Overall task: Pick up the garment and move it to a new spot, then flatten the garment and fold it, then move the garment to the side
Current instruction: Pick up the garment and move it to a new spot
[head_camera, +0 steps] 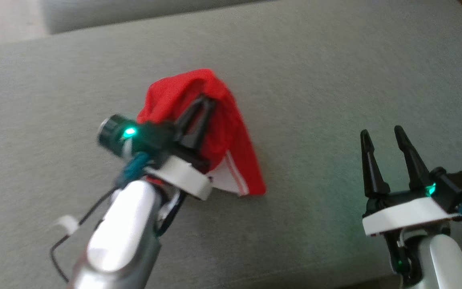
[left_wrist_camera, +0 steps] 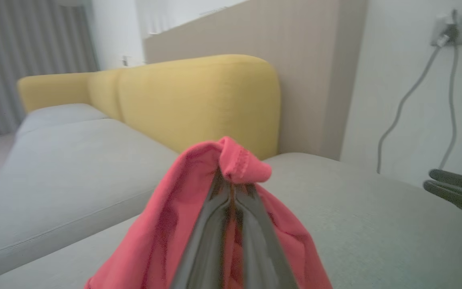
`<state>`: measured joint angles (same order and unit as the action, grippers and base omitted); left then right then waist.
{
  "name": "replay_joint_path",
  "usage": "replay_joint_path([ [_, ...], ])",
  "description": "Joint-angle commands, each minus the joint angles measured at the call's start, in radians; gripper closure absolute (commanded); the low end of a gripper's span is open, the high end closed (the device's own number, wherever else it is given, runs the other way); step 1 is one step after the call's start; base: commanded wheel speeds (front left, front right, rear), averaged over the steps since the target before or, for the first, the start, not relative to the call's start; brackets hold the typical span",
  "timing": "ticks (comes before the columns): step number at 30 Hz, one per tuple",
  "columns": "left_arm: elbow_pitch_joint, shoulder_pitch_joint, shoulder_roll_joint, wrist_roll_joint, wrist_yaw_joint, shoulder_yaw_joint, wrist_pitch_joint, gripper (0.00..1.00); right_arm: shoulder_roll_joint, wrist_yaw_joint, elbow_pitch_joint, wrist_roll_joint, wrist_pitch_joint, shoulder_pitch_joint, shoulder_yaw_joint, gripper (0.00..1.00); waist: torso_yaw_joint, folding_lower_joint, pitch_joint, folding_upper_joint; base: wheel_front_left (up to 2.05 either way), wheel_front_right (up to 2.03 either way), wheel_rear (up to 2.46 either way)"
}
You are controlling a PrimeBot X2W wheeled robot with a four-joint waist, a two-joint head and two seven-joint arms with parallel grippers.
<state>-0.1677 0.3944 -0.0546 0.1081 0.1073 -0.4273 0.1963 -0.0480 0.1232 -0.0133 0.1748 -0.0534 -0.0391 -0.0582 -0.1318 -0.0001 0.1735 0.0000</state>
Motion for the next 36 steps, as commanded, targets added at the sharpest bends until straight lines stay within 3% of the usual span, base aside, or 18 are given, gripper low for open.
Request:
replay_joint_path([
  [1,-0.014,0.078,0.002,0.006,0.006,-0.016,0.018,1.0,-0.003,0.008,-0.022,0.019,-0.018,-0.047,-0.025,0.0,-0.096,0.0001,0.079,0.0,0.0,0.0,0.0],
  [6,-0.18,0.152,0.004,0.021,0.01,-0.116,0.027,1.0,-0.002,0.008,-0.004,0.045,-0.04,-0.072,-0.044,0.0,-0.152,0.0001,0.133,0.0,0.0,0.0,0.0],
  [7,-0.214,0.16,0.004,0.033,0.011,-0.133,0.024,0.93,-0.002,0.008,0.002,0.049,-0.045,-0.077,-0.046,0.0,-0.157,0.0001,0.14,0.0,0.0,0.0,0.0],
  [8,-0.247,0.168,0.004,0.038,0.011,-0.151,0.02,0.4,-0.002,0.008,0.007,0.053,-0.049,-0.08,-0.047,0.0,-0.16,0.0001,0.145,0.0,0.0,0.0,0.0],
  [9,-0.247,0.168,0.004,0.038,0.011,-0.151,0.02,0.4,-0.002,0.008,0.007,0.053,-0.049,-0.08,-0.047,0.0,-0.16,0.0001,0.145,0.0,0.0,0.0,0.0],
  [10,-0.27,0.175,0.004,0.043,0.009,-0.165,0.022,0.0,-0.002,0.008,0.012,0.055,-0.054,-0.083,-0.047,0.0,-0.161,0.0001,0.15,0.0,0.0,0.0,0.0],
  [15,-0.329,0.182,0.004,0.063,-0.01,-0.203,0.042,0.0,-0.002,0.008,0.036,0.055,-0.069,-0.089,-0.039,0.0,-0.133,0.0001,0.144,0.0,0.0,0.0,0.0],
  [20,-0.302,0.132,-0.003,0.083,-0.048,-0.179,0.06,0.0,-0.002,0.008,0.054,0.031,-0.075,-0.09,-0.037,0.0,-0.07,0.0001,0.099,0.0,0.0,0.0,0.0],
  [29,-0.108,0.005,-0.055,0.139,-0.155,-0.015,0.065,0.0,-0.002,0.008,0.055,-0.004,-0.059,-0.075,-0.023,0.0,0.055,0.0001,0.027,0.0,0.0,0.0,0.0],
  [36,0.005,-0.104,-0.106,0.137,-0.208,0.122,0.065,0.0,-0.002,0.008,0.039,-0.039,-0.024,-0.06,-0.018,0.0,0.129,0.0001,-0.025,0.0,0.0,0.0,0.0],
])
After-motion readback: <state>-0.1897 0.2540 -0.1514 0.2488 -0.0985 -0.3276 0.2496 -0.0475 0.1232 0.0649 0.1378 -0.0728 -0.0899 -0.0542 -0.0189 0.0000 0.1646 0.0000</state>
